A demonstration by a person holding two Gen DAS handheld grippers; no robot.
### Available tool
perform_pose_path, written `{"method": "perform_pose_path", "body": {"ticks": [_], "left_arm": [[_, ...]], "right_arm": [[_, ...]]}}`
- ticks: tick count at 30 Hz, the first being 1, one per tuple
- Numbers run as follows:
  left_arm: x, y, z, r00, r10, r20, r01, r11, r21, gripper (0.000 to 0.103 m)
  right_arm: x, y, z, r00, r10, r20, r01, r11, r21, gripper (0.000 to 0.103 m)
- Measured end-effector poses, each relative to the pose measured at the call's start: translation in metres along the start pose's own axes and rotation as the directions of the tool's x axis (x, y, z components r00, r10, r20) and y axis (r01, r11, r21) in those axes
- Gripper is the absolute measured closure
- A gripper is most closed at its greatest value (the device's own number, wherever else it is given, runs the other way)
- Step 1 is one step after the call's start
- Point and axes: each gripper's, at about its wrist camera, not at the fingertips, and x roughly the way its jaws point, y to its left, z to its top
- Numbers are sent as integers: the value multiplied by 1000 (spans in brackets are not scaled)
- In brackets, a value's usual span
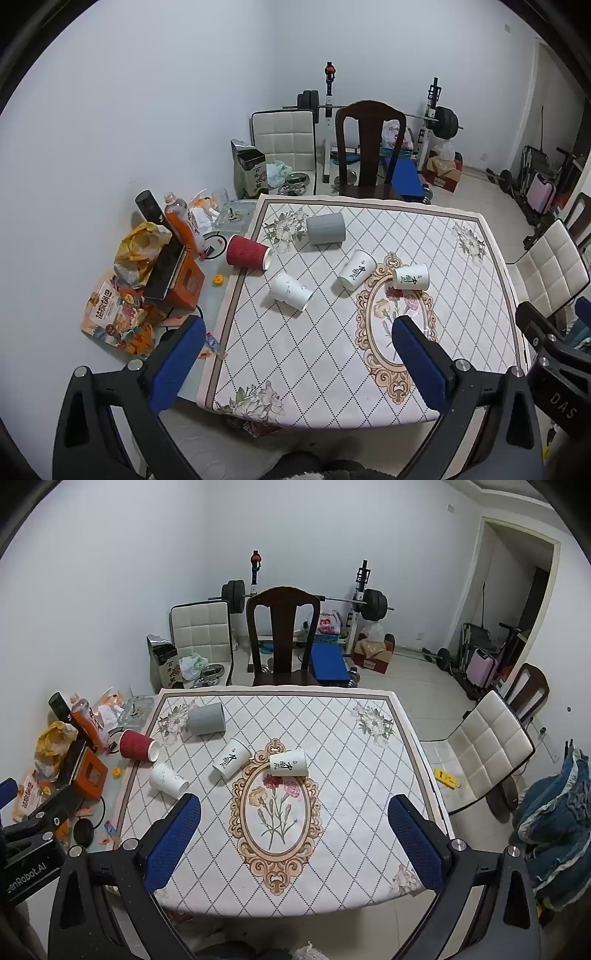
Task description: Flip cup upright
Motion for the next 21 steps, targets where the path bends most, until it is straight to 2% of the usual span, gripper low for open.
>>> {"method": "perform_pose_path", "body": {"ticks": [21], "left_arm": [[-6,-13,6,1000,-19,23,19,1000,-1,0]], "right_arm": [[-8,-4,4,999,-27,17,27,1000,-11,1]]}}
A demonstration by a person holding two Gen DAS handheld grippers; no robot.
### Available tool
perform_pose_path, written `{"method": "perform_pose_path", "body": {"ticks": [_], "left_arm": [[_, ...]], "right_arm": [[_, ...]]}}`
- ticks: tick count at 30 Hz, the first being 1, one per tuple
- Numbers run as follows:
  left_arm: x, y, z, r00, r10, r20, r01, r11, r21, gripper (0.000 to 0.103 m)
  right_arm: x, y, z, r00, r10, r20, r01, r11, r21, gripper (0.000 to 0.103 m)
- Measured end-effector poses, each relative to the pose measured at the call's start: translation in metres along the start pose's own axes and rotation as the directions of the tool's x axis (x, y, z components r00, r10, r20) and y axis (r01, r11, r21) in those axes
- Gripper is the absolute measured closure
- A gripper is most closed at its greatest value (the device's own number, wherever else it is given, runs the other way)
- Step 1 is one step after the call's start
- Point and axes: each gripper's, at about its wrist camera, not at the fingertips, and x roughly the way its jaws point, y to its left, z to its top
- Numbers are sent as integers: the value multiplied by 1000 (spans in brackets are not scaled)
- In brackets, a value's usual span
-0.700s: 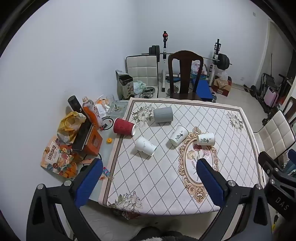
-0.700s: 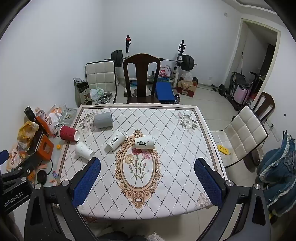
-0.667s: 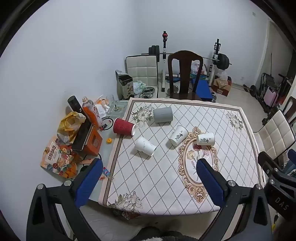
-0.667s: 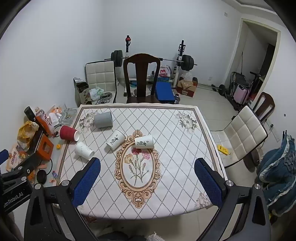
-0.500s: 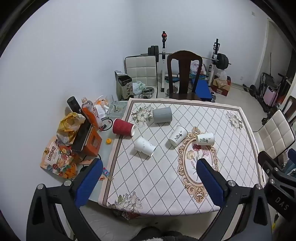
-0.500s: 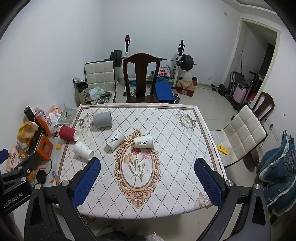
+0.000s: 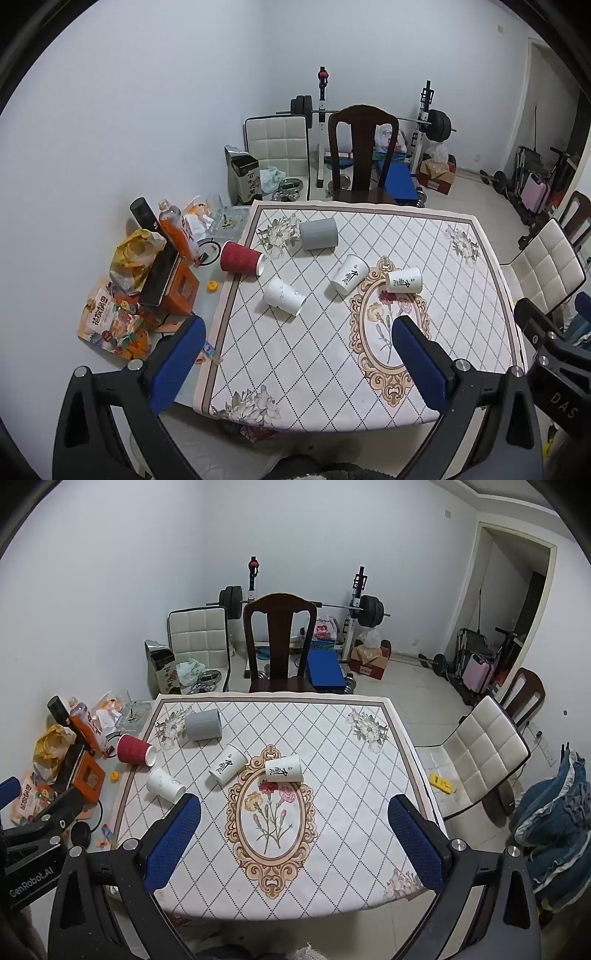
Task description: Flip cup upright
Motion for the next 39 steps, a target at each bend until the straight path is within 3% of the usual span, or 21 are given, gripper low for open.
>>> {"method": "perform_pose_path", "body": {"ticks": [39], "left_arm": [[-4,7,-5,1000,0,12,0,1000,-8,0]], "right_arm": [[-5,5,2,1000,-2,1,2,1000,-10,1]]}}
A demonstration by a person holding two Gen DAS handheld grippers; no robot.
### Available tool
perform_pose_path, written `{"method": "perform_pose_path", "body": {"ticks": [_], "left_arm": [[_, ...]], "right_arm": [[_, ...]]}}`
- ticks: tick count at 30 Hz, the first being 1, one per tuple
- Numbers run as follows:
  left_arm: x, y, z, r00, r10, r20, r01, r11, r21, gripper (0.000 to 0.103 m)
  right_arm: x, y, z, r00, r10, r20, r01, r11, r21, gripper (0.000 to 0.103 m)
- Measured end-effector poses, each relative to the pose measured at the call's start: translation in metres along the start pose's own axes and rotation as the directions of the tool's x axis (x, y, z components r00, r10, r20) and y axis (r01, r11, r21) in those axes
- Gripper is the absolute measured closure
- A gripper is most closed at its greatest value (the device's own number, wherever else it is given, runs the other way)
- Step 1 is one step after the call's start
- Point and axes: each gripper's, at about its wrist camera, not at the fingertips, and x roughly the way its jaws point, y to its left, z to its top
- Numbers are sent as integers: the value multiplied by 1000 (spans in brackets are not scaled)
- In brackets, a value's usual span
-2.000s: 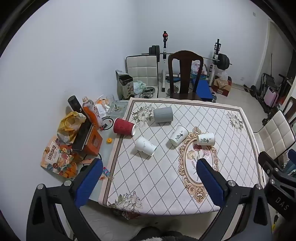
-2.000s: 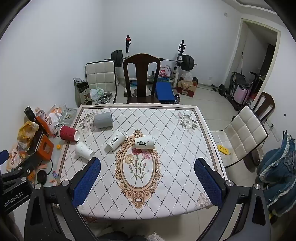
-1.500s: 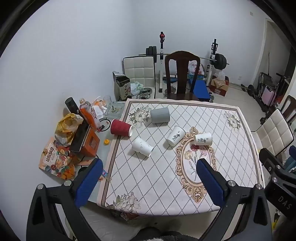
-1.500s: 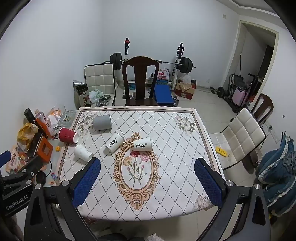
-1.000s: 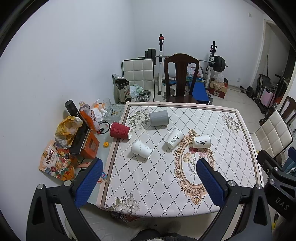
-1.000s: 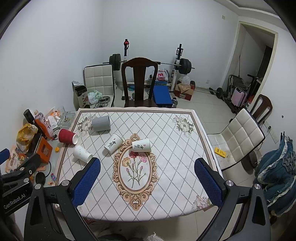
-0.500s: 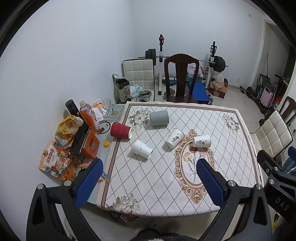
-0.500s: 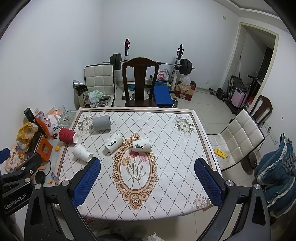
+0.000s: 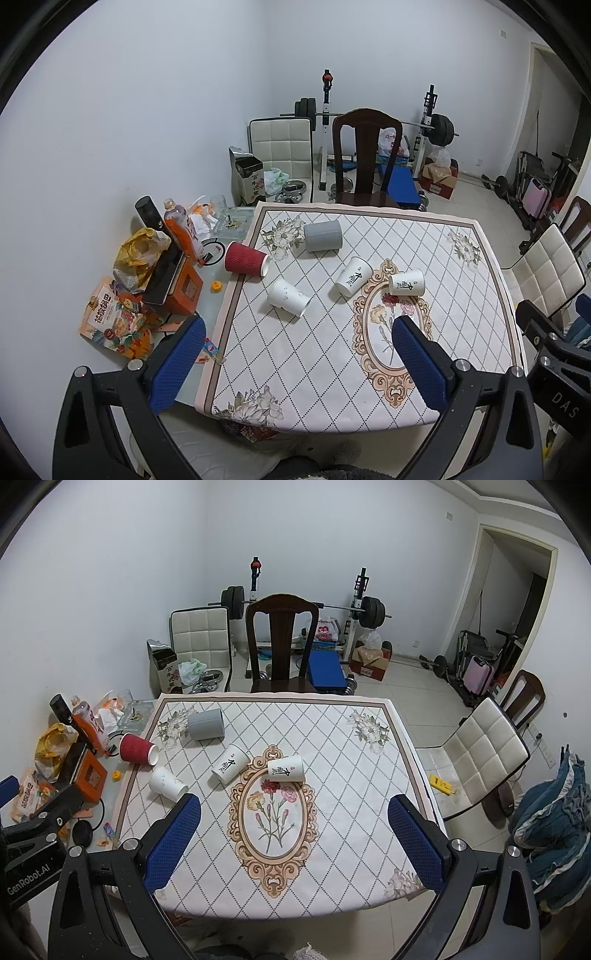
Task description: Flip cup upright
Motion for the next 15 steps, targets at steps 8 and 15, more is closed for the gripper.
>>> {"method": "perform_pose_path", "body": {"ticks": [8,15], "left_arm": [[0,0,0,1000,-1,-1,1,1000,0,0],[0,1,0,1000,-2,-1,2,1000,1,0]], "right_arm": [[1,0,-1,1000,1,-1,-1,1000,1,1],[0,0,-1,1000,0,-2,0,1000,1,1]]}}
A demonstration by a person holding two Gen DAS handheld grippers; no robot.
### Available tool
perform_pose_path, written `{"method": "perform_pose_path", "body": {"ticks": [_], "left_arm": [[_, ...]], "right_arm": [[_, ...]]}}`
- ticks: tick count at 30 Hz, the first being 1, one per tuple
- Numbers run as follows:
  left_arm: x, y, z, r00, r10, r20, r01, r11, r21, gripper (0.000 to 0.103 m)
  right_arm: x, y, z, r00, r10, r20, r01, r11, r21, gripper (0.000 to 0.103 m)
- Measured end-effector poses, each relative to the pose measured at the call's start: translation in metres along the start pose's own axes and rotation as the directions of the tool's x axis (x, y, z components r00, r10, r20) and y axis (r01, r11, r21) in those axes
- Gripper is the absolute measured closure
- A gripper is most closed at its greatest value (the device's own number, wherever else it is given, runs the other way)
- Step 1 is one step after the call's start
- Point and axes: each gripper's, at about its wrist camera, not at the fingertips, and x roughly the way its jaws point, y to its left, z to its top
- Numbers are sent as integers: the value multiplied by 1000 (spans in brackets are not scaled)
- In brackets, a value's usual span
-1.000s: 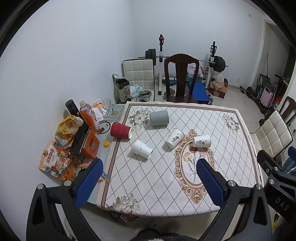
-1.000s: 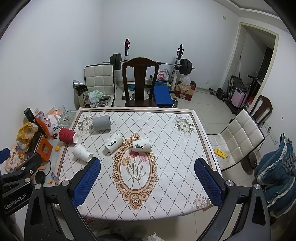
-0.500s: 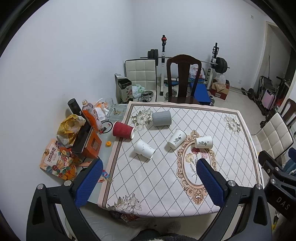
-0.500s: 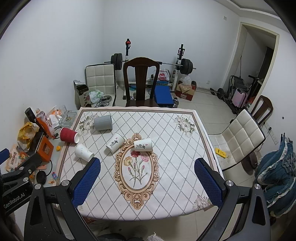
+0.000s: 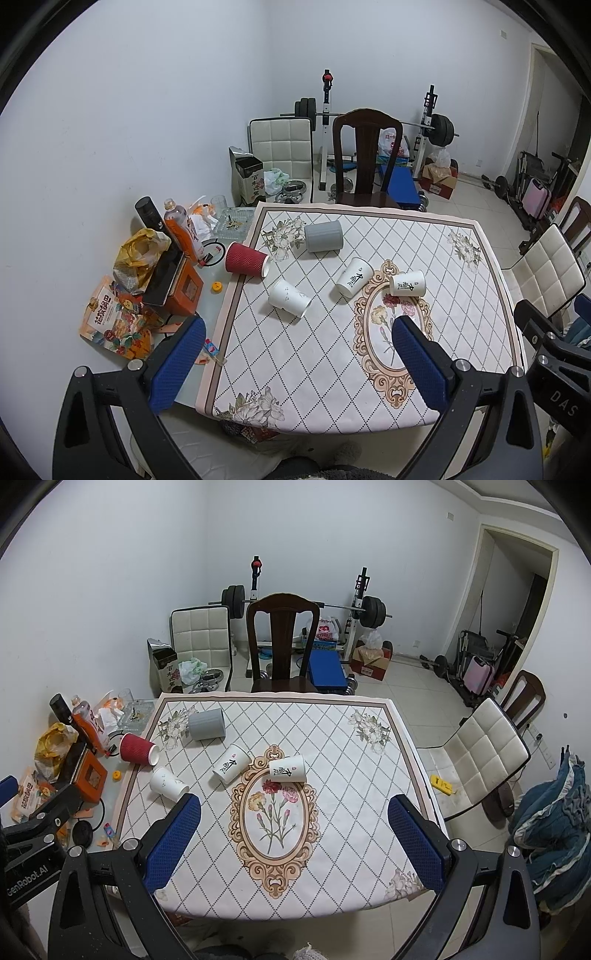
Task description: Flip cup upright
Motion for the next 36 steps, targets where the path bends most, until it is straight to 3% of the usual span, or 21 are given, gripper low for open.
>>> {"method": "perform_pose_path", "body": {"ticks": [15,21,24,29,36], "left_arm": [[1,1,2,1000,-5,-8,5,1000,0,0],[25,2,7,999,-12,-47,13,1000,19,0],[53,2,7,996,-20,-86,23,999,38,0],[115,-4,3,983,-3,-182,20,996,88,0],[208,-18,-1,936,13,-351,32,992,123,1]], "right_arm": [[3,5,-2,1000,3,-9,-3,1000,5,1],[21,17,-10,998,5,-70,-2,999,54,1],[50,19,-15,991,-27,-129,37,997,72,1],[116,5,-27,962,-73,-262,103,989,102,1],[227,-21,-49,891,-90,-445,159,980,120,1]]}}
